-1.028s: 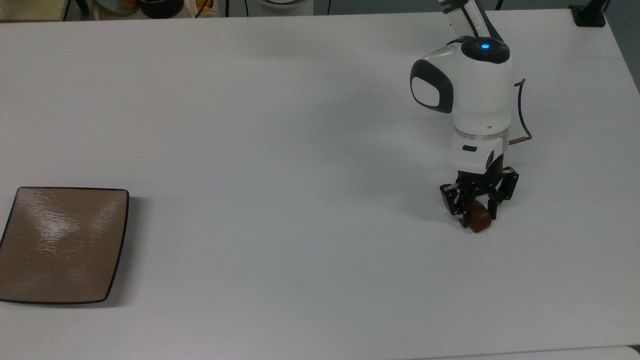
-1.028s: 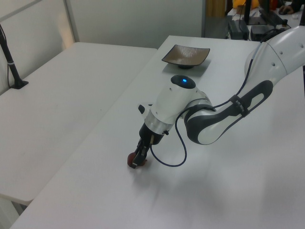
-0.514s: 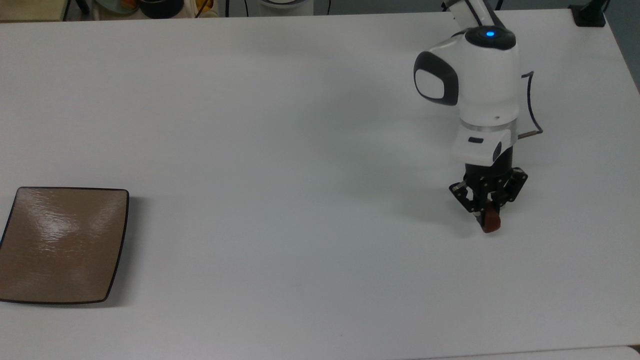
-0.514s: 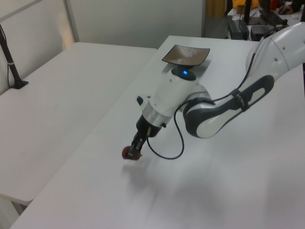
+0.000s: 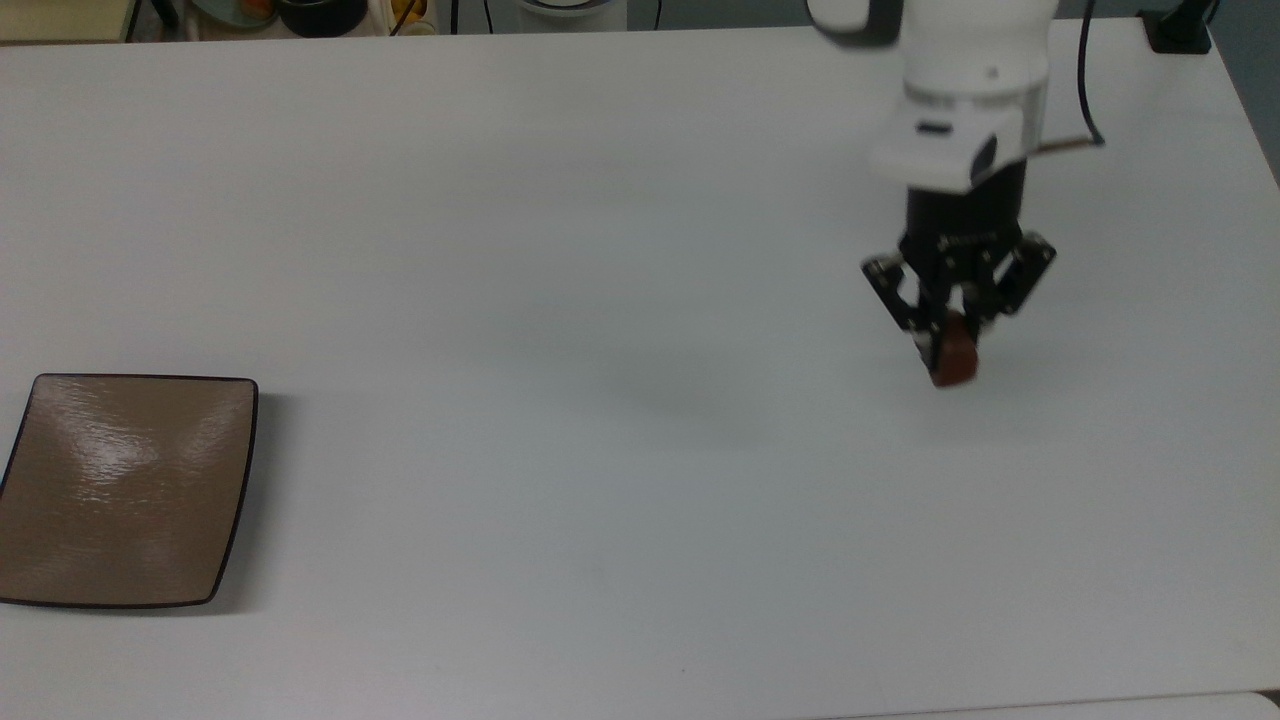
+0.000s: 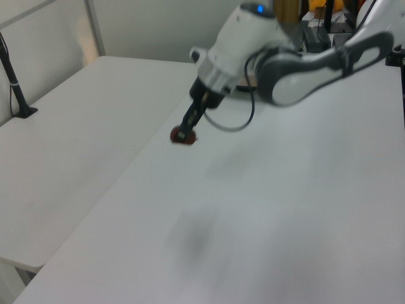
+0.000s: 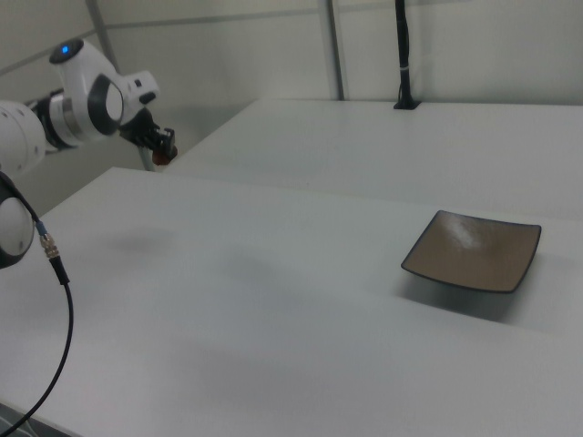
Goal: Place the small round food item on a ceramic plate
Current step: 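Lift the held food item and carry it toward the brown plate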
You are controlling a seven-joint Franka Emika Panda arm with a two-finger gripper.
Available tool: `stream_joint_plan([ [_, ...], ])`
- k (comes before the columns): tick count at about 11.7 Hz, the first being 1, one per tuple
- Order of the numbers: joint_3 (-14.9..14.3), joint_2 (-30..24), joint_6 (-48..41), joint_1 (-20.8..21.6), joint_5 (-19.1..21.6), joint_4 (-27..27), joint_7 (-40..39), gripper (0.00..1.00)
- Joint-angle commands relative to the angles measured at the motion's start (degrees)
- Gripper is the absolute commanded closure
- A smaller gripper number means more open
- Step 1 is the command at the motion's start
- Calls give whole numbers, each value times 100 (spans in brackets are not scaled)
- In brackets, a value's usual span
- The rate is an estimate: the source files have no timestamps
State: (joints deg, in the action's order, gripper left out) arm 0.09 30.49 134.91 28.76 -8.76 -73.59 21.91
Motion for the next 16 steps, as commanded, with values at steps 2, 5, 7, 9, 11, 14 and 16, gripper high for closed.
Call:
stream_joint_plan([
  [2,0,-1920,-1228,-405,-20,-1225,147,74],
  [5,0,-2511,-1353,-669,-11,-1692,130,74],
  [7,0,-2994,-1353,-871,15,-2192,-176,73],
  [9,0,-3259,-1362,-1238,215,-2554,-545,73],
  [11,0,-3225,-1362,-1757,541,-2538,-1237,73],
  [14,26,-3059,-1345,-2583,1024,-2476,-2511,72],
  [16,26,-2796,-1318,-3049,1174,-2240,-3163,72],
])
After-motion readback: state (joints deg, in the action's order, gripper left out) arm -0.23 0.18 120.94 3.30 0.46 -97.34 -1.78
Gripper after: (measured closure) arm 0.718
